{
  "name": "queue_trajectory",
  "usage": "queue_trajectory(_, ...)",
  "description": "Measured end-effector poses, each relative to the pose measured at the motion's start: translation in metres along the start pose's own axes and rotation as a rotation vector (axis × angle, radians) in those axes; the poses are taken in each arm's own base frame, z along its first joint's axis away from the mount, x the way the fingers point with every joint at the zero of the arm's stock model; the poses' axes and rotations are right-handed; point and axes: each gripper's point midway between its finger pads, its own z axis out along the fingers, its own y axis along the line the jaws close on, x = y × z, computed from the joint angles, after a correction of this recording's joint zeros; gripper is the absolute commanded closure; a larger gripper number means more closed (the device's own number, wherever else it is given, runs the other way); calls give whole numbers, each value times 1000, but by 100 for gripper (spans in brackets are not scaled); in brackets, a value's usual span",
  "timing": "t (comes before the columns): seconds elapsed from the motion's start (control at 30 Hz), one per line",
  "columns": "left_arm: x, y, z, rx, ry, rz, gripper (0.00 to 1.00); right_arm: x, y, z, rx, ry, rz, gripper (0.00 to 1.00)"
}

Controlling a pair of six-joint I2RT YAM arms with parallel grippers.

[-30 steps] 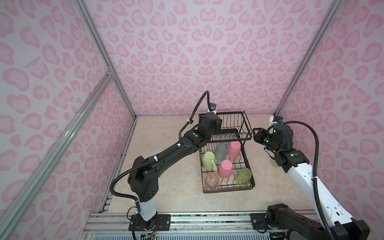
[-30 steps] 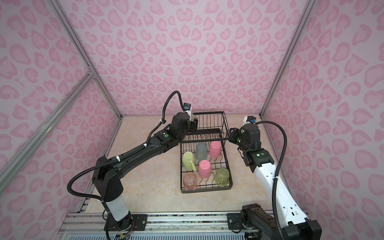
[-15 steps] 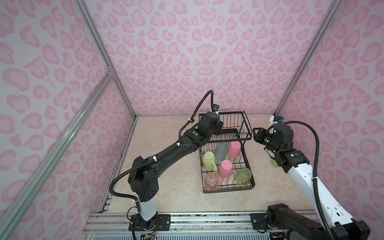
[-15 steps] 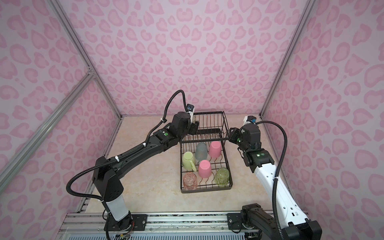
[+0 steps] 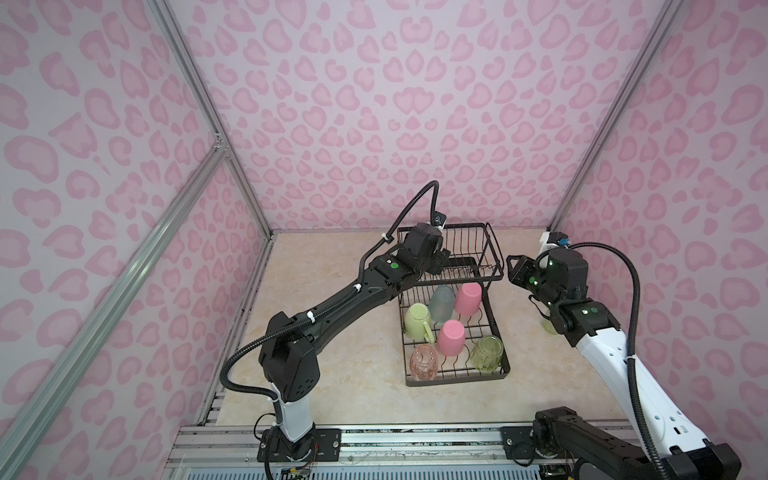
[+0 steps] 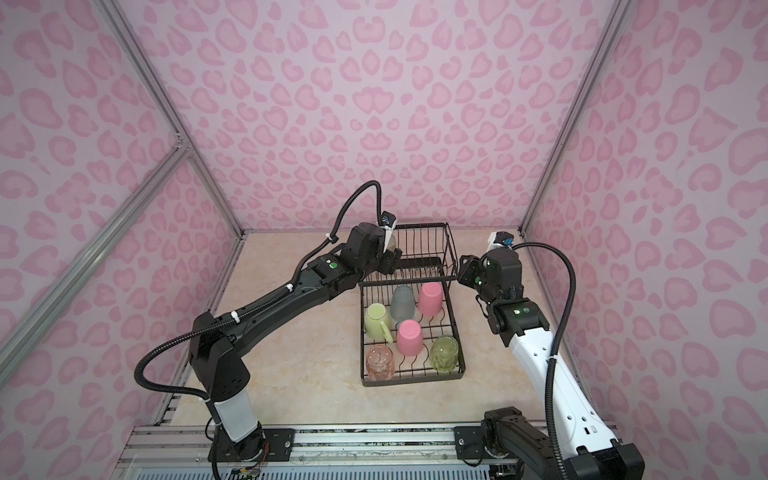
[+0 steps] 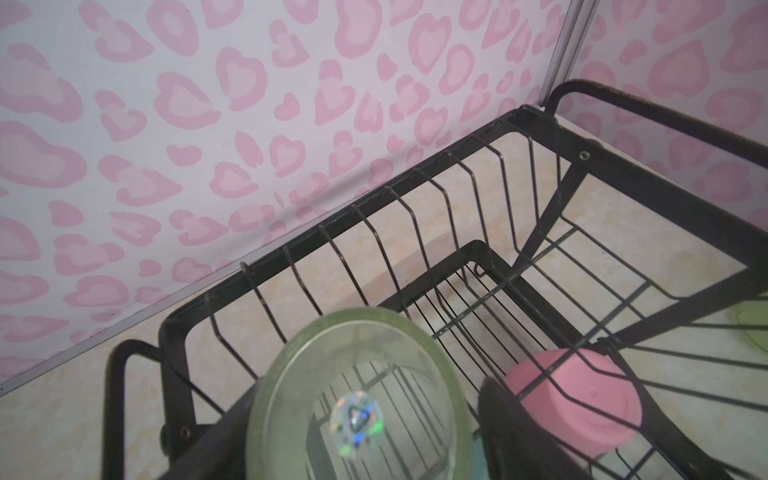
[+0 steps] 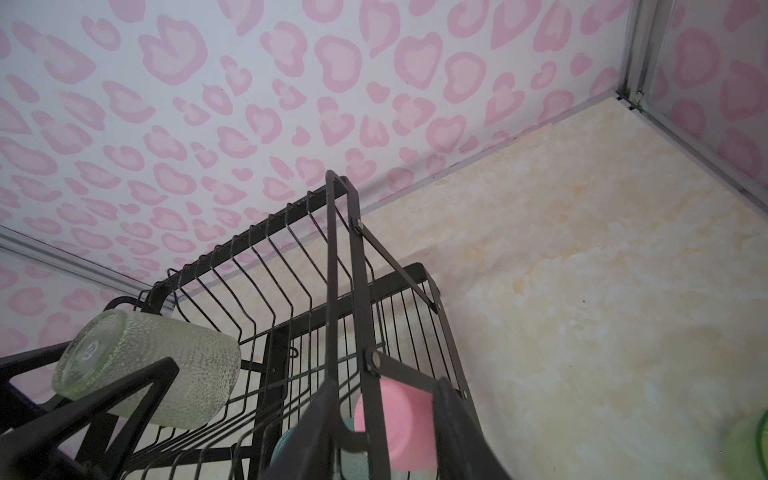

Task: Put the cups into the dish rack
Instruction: 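Lower the textured cup upright into the rack's upper tier with the left gripper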

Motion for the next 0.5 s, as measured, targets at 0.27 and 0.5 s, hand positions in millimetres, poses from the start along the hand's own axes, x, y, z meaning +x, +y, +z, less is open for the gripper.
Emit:
queue_trajectory(0.27,1,-1,-1,4,4,9,11,-8,1,-2,14,-13,-4,62)
queue_trajectory(0.5,0,2,-4,-5,11,11,3,-8,-3,-6,47,2,-12,61)
